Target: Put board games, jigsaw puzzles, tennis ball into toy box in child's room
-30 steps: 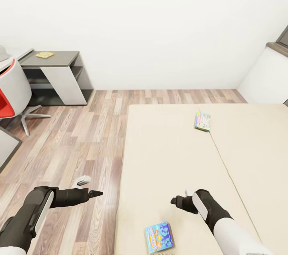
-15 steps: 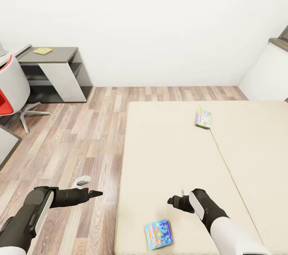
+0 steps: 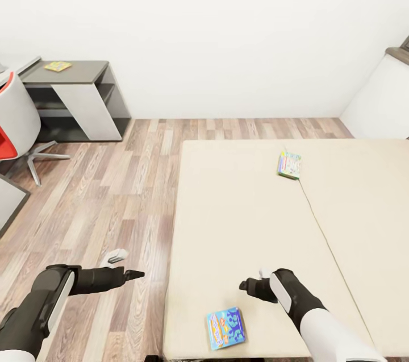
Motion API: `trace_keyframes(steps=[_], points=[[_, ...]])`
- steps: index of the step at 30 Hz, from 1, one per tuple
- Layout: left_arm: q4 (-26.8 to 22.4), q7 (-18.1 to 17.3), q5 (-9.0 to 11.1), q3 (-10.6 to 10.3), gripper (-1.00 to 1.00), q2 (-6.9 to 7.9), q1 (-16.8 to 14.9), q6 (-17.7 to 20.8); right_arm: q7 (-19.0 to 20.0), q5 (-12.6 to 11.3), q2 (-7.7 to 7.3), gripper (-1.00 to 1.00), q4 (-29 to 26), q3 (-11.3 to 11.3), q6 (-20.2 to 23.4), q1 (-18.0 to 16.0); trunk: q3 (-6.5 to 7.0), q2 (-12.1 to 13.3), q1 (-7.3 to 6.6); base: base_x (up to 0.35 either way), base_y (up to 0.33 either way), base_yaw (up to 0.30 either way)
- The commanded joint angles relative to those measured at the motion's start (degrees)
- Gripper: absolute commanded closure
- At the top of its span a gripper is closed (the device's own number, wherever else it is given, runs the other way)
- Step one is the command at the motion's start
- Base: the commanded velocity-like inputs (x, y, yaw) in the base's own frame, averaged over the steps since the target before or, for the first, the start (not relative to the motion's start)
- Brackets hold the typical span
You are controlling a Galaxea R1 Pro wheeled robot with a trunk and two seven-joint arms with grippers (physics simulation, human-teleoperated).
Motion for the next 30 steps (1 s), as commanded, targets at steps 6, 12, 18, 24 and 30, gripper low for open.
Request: trace_keyframes(steps=[6,12,18,24,30], points=[[0.0,-0.2,0.0,0.0,-1.0,0.01,0.0,0.4,0.2,0.1,0.41,-1.0,0.1,-0.2,0.4,0.0,-0.65,-0.1,0.03,0.0,0.0,0.0],[0.1,0.1,-0.1,0.2,-1.0,0.19,0.0,0.4,0.2,0.1,0.21,-1.0,0.4,-0.3,0.3,0.1,-1.22,-0.1,0.03,0.0,0.0,0.0],[0.0,1.1,0.0,0.1,-1.0,0.16,0.1,0.4,0.3,0.0,0.01,-1.0,0.8,-0.3,0.2,0.1,-1.78,-0.1,0.03,0.0,0.0,0.0],[0.0,1.5,-0.1,0.1,-1.0,0.22,0.1,0.3,0.4,0.0,-0.04,-1.0,0.9,-0.3,0.2,0.1,-2.35,-0.1,0.03,0.0,0.0,0.0],[0.1,1.5,-0.1,0.1,-1.0,0.25,0.1,0.3,0.3,0.1,0.21,-1.0,0.9,-0.3,0.2,0.1,-2.92,-0.1,0.03,0.0,0.0,0.0]])
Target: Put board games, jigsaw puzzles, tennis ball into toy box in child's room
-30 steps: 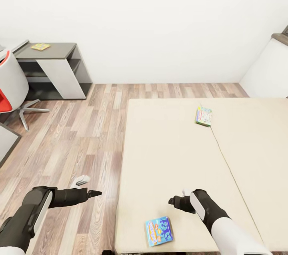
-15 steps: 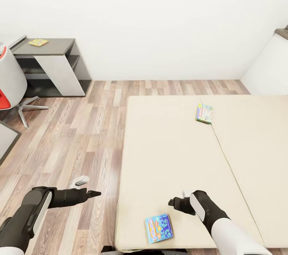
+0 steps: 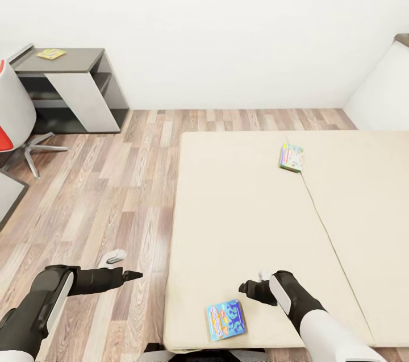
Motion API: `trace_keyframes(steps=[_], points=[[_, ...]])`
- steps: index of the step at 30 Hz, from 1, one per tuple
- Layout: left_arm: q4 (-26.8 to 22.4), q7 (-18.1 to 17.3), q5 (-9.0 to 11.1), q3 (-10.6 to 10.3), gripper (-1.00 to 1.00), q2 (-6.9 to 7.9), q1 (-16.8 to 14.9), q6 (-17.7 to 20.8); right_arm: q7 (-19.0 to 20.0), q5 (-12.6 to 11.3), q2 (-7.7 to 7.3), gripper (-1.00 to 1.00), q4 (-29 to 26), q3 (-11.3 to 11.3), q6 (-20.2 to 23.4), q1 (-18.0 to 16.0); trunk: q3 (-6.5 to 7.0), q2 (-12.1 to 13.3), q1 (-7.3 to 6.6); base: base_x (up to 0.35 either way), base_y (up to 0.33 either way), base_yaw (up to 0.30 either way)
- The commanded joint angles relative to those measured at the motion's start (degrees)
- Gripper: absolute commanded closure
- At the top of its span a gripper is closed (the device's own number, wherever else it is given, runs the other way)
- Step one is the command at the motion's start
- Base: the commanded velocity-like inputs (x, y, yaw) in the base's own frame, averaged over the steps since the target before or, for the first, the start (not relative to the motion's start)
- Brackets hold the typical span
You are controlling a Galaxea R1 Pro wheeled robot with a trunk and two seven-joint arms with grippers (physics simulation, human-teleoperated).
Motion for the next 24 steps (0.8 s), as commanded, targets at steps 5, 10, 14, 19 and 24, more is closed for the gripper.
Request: trace_keyframes(steps=[5,10,14,19,24], points=[[0.0,-0.2,0.0,0.1,-1.0,0.0,0.0,0.5,0.2,0.2,0.01,-1.0,-0.1,-0.2,0.3,0.0,-0.55,-0.1,0.03,0.0,0.0,0.0],[0.0,-0.2,0.0,0.1,-1.0,0.0,0.0,0.5,0.2,0.1,0.02,-1.0,-0.1,-0.2,0.3,0.0,-1.02,-0.1,0.03,0.0,0.0,0.0],[0.0,-0.1,0.0,0.0,-1.0,-0.09,0.0,0.5,0.3,0.1,0.08,-1.0,-0.1,-0.2,0.4,0.0,-1.4,-0.1,0.03,0.0,0.0,0.0],[0.0,-0.2,0.0,0.0,-1.0,-0.13,0.0,0.5,1.4,0.1,-0.07,-1.0,-0.1,-0.1,0.4,0.0,-1.87,-0.1,0.03,0.0,0.0,0.0],[0.0,-0.2,0.1,0.0,-1.0,-0.13,0.0,0.5,5.2,0.2,-0.12,-1.0,-0.1,-0.2,0.3,0.0,-2.34,-0.1,0.03,0.0,0.0,0.0]])
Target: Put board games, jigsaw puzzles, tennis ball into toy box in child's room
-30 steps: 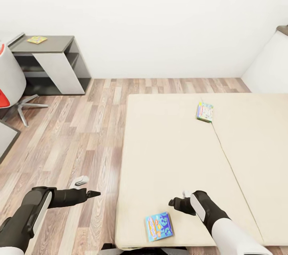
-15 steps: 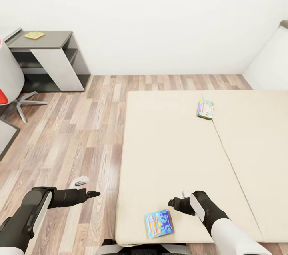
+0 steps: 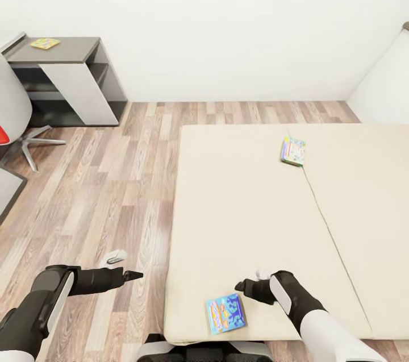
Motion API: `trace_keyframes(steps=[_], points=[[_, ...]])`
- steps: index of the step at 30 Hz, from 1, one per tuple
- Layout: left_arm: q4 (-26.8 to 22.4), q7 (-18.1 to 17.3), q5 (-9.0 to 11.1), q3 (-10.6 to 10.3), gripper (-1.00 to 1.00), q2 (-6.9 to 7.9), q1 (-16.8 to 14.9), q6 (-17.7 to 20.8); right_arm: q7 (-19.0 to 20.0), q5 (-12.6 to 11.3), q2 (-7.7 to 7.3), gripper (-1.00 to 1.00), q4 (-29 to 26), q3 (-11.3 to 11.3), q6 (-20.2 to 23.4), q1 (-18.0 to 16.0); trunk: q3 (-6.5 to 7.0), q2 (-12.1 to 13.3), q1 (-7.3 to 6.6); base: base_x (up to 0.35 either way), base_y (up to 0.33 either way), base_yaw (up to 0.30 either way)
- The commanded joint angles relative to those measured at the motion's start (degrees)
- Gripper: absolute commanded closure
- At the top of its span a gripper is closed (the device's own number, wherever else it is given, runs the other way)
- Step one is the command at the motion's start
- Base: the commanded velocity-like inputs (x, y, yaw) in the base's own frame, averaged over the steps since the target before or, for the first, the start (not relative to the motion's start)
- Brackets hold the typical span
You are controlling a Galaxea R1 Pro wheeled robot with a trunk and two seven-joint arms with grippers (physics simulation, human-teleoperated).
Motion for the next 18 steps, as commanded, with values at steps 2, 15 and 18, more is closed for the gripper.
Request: trace_keyframes(steps=[2,15,18], points=[[0.0,-0.2,0.0,0.1,-1.0,-0.07,0.0,0.4,1.7,0.3,0.01,-1.0,-0.1,-0.2,0.2,0.0,-0.27,-0.1,0.03,0.0,0.0,0.0],[0.0,-0.1,0.0,0.0,-1.0,-0.3,0.0,0.4,3.4,0.4,-0.07,-1.0,-0.1,-0.1,0.1,0.0,-1.49,-0.1,0.03,0.0,0.0,0.0],[0.0,-0.1,0.0,0.0,-1.0,-0.29,0.0,0.4,3.4,0.4,-0.03,-1.0,-0.1,-0.1,-0.1,0.0,-1.78,-0.1,0.03,0.0,0.0,0.0]])
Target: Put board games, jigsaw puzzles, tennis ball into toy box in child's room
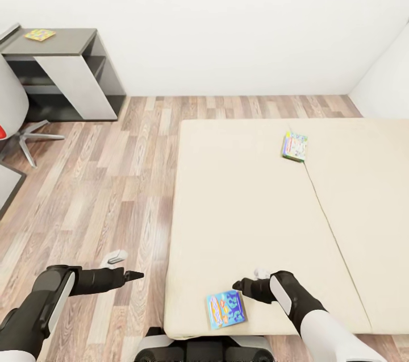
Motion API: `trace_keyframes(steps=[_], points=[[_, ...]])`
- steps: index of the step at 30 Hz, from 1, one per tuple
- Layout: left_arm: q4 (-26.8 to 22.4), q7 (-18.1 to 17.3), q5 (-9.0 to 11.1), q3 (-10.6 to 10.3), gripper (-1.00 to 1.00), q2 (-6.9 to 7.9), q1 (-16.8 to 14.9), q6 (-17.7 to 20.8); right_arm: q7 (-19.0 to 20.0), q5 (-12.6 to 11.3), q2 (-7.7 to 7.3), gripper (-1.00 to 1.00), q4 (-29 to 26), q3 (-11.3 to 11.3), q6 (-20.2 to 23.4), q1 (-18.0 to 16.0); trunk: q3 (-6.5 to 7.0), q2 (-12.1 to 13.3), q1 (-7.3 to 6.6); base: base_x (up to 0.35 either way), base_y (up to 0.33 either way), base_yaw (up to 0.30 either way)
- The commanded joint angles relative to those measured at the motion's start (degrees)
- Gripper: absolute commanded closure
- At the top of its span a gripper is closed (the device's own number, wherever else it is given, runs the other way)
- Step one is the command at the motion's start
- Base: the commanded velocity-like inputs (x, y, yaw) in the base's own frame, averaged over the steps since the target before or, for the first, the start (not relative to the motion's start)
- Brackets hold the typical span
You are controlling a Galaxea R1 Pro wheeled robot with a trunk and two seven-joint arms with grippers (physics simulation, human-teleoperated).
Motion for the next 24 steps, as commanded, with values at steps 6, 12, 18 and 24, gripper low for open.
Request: trace_keyframes(steps=[6,12,18,24], points=[[0.0,-0.2,0.1,0.2,-1.0,0.1,0.0,0.4,0.2,0.1,0.05,-1.0,-0.1,0.0,-0.9,0.0,-0.64,-0.1,0.03,0.0,0.0,0.0],[0.0,-0.3,0.1,0.3,-1.0,0.14,0.0,0.4,0.2,0.1,0.05,-1.0,-0.1,0.9,-1.3,0.0,-1.21,-0.1,0.03,0.0,0.0,0.0],[0.0,-0.4,0.1,0.3,-1.0,0.21,0.0,0.4,0.2,0.1,0.24,-1.0,-0.1,1.9,-1.4,-0.1,-1.77,-0.1,0.03,0.0,0.0,0.0],[0.0,-0.4,0.1,0.4,-1.0,0.37,0.0,0.4,0.2,0.0,0.67,-1.0,-0.1,2.2,-1.5,-0.1,-2.34,-0.1,0.03,0.0,0.0,0.0]])
